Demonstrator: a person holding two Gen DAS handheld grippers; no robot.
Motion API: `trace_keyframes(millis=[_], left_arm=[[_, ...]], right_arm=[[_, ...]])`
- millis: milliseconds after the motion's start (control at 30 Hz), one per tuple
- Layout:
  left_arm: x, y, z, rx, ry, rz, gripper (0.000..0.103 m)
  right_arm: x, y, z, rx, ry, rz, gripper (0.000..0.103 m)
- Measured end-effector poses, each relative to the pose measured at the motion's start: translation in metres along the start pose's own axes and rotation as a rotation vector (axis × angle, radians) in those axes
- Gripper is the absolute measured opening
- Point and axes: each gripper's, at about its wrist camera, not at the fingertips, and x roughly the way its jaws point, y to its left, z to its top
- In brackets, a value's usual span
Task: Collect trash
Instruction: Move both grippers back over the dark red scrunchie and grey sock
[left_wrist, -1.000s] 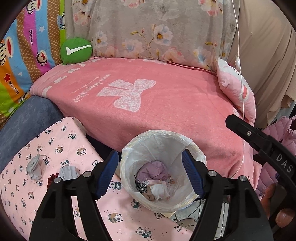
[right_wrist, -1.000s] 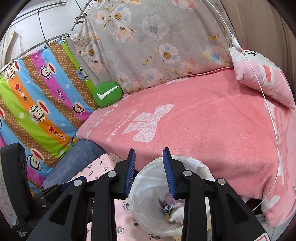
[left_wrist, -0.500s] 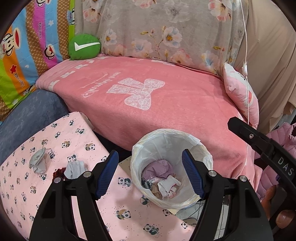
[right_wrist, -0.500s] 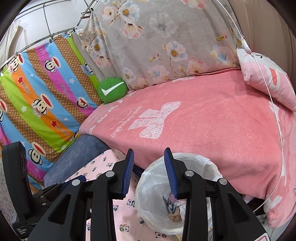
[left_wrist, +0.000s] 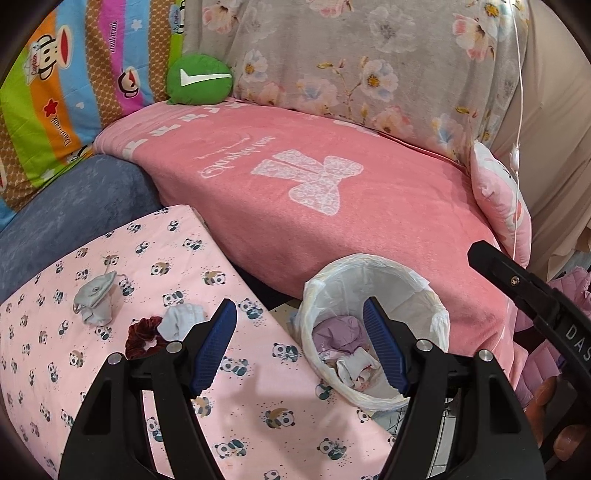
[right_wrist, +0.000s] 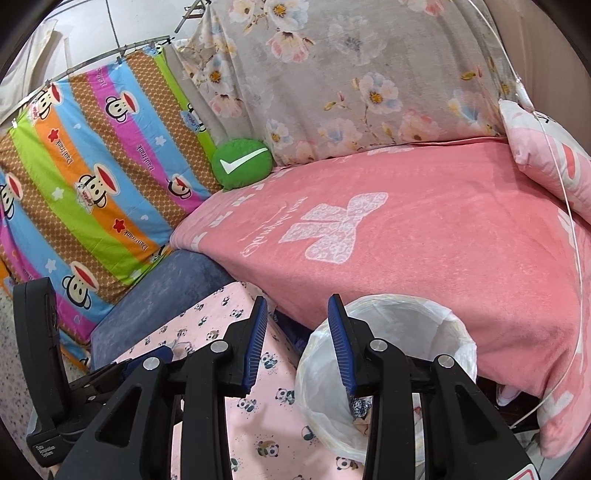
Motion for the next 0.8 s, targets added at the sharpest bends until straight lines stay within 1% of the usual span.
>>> trace_keyframes(millis=[267,300,333,400,667,800], left_arm=[[-0.003,0.034,-0.005,-0.061,0.002,0.025,0.068],[-0.003,0.039,-0.006,-0.070,0.003,0.028,0.068],[-0.003,0.045,-0.007,-0.081,0.004,0.034,0.068],[-0.002,0.058,-0.010,-0.103,0.008,0.043,0.068],[0.004,0.107,-0.024,-0.186,0.044,0.092,0.068],[0.010,0.132,-0.033,-0.230,0.069,0.116,0.068]], right_arm=[[0.017,0.032,-0.007,-0.045,0.033,0.023,0.037],[0.018,0.035,-0.009,-0.048,0.035,0.024,0.038],[0.020,0.038,-0.010,-0.053,0.036,0.026,0.042],[0.025,0.049,-0.013,-0.068,0.048,0.035,0.043],[0.051,0.083,-0.029,-0.114,0.106,0.058,0.043],[0.070,0.102,-0.041,-0.134,0.145,0.069,0.044]])
